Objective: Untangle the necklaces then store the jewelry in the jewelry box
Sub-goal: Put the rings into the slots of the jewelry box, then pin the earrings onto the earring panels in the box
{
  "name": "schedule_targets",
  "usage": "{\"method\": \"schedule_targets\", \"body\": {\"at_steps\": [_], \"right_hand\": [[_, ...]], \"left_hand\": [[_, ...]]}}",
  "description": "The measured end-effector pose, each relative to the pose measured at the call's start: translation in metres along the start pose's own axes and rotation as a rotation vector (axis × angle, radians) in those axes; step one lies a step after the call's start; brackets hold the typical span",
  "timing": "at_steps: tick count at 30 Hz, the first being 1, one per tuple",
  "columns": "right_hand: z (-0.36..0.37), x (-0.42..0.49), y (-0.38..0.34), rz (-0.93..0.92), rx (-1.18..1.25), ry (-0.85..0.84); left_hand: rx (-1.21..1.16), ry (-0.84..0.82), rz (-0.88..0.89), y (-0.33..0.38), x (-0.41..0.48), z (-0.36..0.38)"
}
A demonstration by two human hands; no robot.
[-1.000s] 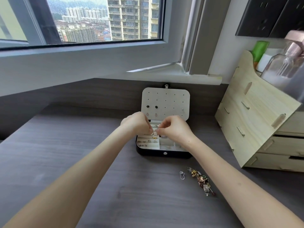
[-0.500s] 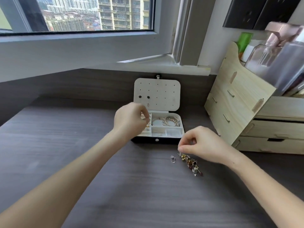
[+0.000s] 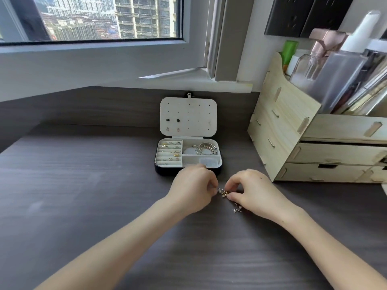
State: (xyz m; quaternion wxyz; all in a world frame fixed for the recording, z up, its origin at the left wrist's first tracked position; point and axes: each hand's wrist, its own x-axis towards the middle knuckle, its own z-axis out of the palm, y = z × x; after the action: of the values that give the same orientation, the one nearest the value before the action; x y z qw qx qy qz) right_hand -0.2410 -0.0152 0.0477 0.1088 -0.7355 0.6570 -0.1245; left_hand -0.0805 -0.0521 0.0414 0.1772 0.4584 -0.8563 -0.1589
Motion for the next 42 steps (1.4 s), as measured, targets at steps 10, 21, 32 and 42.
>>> {"method": "schedule_targets", "body": {"at_steps": [10,21,32,42], "right_hand": [[-0.002,-0.007,0.007,0.014,0.027,0.034],[0.004,0.000,0.003,-0.035,0.070,0.044],[-0.003,0.003,-0.005,-0.026,0.244,0.106],[-0.010,0.018,0.000,0.013,0.080,-0.092]], "left_hand": [[0.002,0.027,0.045,0.015,-0.001,0.013],[0.016,0.014,0.030,0.015,0.000,0.017],[-0.177,0.104,-0.082,-0.023,-0.011,-0.014],[-0.311,0.475,-0.570,-0.115,0.061,-0.041]]}}
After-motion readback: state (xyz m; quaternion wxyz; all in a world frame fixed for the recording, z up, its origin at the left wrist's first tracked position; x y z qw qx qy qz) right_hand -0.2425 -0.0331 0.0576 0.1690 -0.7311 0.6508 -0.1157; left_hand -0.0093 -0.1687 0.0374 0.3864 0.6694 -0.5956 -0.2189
